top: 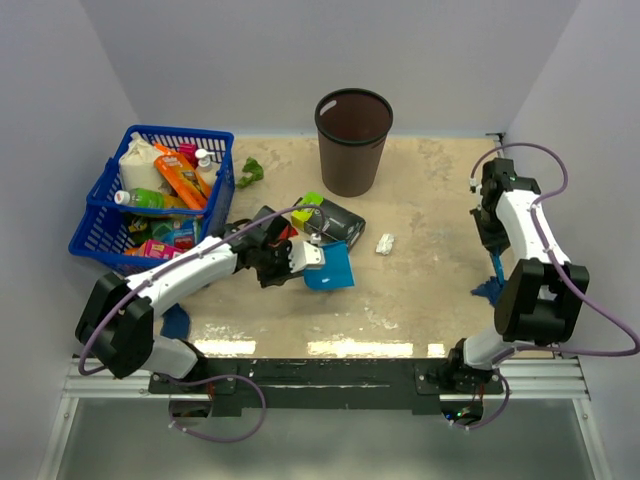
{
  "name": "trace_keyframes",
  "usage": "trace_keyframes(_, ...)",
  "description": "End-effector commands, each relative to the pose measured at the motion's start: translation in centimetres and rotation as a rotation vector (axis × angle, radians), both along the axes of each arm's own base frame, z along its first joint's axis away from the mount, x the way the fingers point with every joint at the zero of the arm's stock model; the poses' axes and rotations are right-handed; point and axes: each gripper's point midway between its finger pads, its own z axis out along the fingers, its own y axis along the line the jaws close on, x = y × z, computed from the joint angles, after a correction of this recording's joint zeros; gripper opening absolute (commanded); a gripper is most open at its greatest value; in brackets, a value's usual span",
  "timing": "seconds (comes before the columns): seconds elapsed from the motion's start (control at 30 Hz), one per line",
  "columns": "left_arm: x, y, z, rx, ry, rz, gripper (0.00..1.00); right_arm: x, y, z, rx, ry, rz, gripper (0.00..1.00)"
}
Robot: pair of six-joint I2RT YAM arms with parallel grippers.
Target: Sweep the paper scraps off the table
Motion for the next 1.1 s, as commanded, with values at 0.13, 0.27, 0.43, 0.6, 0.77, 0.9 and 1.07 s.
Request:
trace_keyframes(0.13,2.1,0.0,2.3,-0.041,-0.032,0.095,0.00,-1.4,-5.8,4.6,-0.330,-0.009,0.044,0.00)
trace_keyframes(0.27,2.5,0.3,2.4,-0.027,-0.060,0.087,0.00,-3.9,-5.5,2.9,-0.317,0.094,0.063,0.00)
trace_keyframes(0.43,3.5,0.6,2.9,-0.004,-0.105,0.085,0.00,-6.4,-2.8,-1.6,-0.136,0.228,0.047,0.00)
trace_keyframes(0.6,5.2,1.3,3.8,0.028,-0.182,0.088,0.00,-4.4,0.2,-2.6,0.061,0.194,0.051,0.00)
trace_keyframes(0.77,6.7,1.8,5.0,0.016,-0.202,0.135,0.00,-1.7,8.4,-1.5,0.458,0.169,0.185,0.00)
trace_keyframes(0.9,7.8,2.0,6.1,0.000,-0.216,0.168,0.00,-1.1,17.1,2.9,0.663,0.125,0.544,0.00)
trace_keyframes(1.07,8.3,2.5,6.4,0.003,-0.215,0.196,0.00,-0.8,18.7,4.8,0.671,0.073,0.598,0.00)
